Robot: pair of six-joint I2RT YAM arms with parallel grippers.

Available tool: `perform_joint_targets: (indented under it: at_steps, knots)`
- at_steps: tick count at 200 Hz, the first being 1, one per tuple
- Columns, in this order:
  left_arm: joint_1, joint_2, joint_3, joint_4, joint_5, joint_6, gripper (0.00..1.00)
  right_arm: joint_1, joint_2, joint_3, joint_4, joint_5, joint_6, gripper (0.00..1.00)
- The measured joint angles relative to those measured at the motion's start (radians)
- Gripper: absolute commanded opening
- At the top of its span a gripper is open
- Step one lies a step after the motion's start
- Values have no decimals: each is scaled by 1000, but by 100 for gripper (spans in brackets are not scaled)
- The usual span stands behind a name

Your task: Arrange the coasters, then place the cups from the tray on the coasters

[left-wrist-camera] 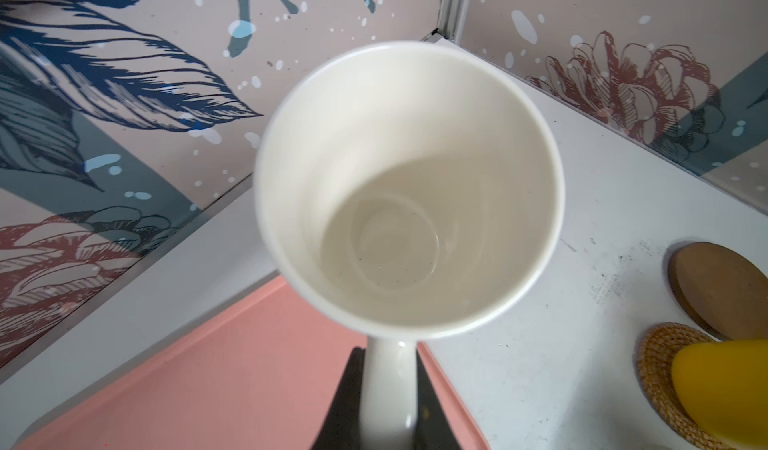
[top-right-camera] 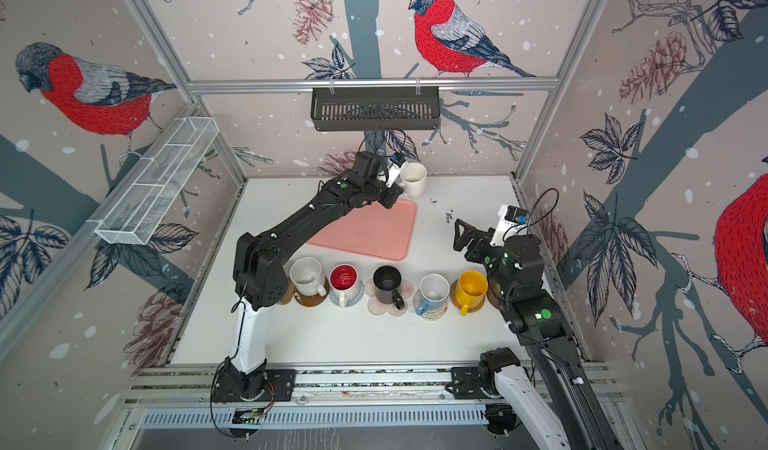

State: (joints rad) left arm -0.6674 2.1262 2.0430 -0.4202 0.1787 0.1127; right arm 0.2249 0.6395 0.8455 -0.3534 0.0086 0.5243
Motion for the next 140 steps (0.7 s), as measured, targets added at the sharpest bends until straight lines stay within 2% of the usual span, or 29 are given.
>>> perform_joint_targets:
  at_steps: [33,49,89,124,140]
  knots:
    - [-46,8,2,-4,-19,-5,0,-43,-5,31,-55,-1,23,100]
    - [-41,18,0,-6,-79,-44,0,-50,-3,31,-76,-6,23,100]
    - [-28,7,-72,-21,-331,-249,0,-51,23,-3,-73,-14,23,98]
    - [-35,-21,-209,-42,-418,-415,0,-48,53,-33,-40,-35,25,97]
    - [-49,-55,-319,-27,-460,-473,0,-46,64,-42,-21,-38,25,97]
